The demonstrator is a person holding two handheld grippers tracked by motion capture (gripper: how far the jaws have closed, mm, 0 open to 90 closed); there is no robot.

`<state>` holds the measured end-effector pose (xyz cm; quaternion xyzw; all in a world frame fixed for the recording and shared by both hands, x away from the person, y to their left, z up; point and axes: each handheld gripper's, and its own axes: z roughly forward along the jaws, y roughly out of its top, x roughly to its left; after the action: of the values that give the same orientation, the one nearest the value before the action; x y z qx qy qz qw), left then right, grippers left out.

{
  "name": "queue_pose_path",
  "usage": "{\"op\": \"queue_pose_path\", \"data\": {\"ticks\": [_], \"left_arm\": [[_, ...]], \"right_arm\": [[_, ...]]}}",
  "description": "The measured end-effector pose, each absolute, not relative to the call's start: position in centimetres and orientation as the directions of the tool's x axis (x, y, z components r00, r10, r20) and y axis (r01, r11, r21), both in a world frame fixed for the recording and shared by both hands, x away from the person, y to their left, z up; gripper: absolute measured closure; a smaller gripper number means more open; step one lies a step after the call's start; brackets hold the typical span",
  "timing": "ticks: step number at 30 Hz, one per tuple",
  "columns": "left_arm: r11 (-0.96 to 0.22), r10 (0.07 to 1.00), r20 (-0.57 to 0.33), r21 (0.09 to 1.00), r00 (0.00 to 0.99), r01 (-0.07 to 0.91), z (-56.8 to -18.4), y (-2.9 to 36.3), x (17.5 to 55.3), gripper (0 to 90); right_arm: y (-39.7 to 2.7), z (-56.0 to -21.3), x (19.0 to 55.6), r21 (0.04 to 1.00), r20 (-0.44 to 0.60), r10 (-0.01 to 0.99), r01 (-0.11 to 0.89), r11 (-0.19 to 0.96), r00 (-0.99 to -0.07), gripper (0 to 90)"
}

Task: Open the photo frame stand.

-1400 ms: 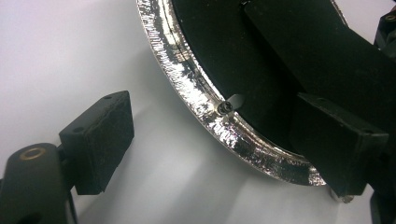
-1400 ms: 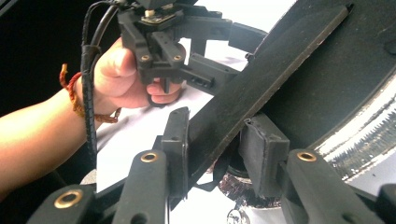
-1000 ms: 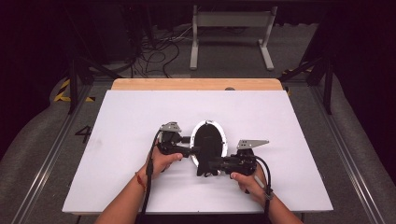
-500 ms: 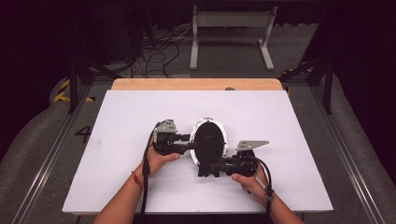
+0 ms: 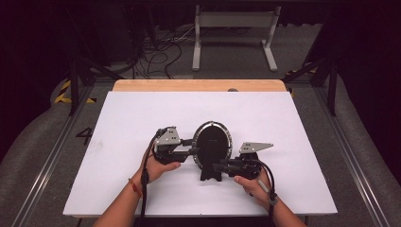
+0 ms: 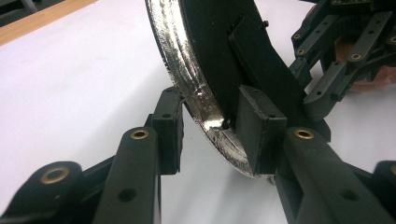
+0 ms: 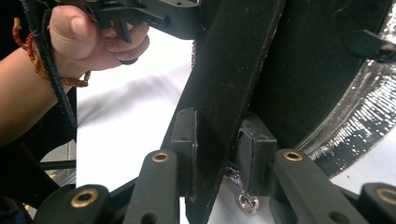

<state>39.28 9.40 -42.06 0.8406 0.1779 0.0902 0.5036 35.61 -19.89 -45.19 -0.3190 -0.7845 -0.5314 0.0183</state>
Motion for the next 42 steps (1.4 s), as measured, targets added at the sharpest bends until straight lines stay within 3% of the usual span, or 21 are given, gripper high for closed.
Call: {"op": "queue_pose_path", "data": {"ticks": [6,12,21,29,37,42], "left_arm": [[-0.428,0.390,-0.027,0.879,0.920,0.208,-42.2,9.4,39.0,63.0],[-0.455,0.356,-0.046,0.864,0.933,0.216,-43.4,8.5,39.2,54.5],[-0.435,0.295,-0.109,0.869,0.949,0.235,-43.7,8.8,39.7,60.9],[-0.453,0.313,-0.068,0.866,0.947,0.212,-43.4,8.4,39.5,60.4],[-0.466,0.373,0.082,0.878,0.924,0.111,-42.6,8.1,38.7,68.2],[-0.467,0.381,0.100,0.879,0.919,0.098,-42.7,8.1,38.6,72.6]], "right_arm": [[-19.8,-45.1,35.5,0.826,0.361,0.479,0.513,0.235,-0.800,73.0],[-19.7,-45.0,35.3,0.831,0.350,0.473,0.502,0.241,-0.808,74.8],[-19.9,-45.1,35.4,0.829,0.346,0.473,0.500,0.250,-0.811,74.6],[-19.8,-45.0,35.4,0.833,0.332,0.487,0.494,0.251,-0.807,74.3],[-20.0,-44.5,35.5,0.844,0.310,0.507,0.478,0.243,-0.804,75.7],[-20.0,-44.4,35.5,0.847,0.293,0.517,0.469,0.250,-0.804,75.2]]}}
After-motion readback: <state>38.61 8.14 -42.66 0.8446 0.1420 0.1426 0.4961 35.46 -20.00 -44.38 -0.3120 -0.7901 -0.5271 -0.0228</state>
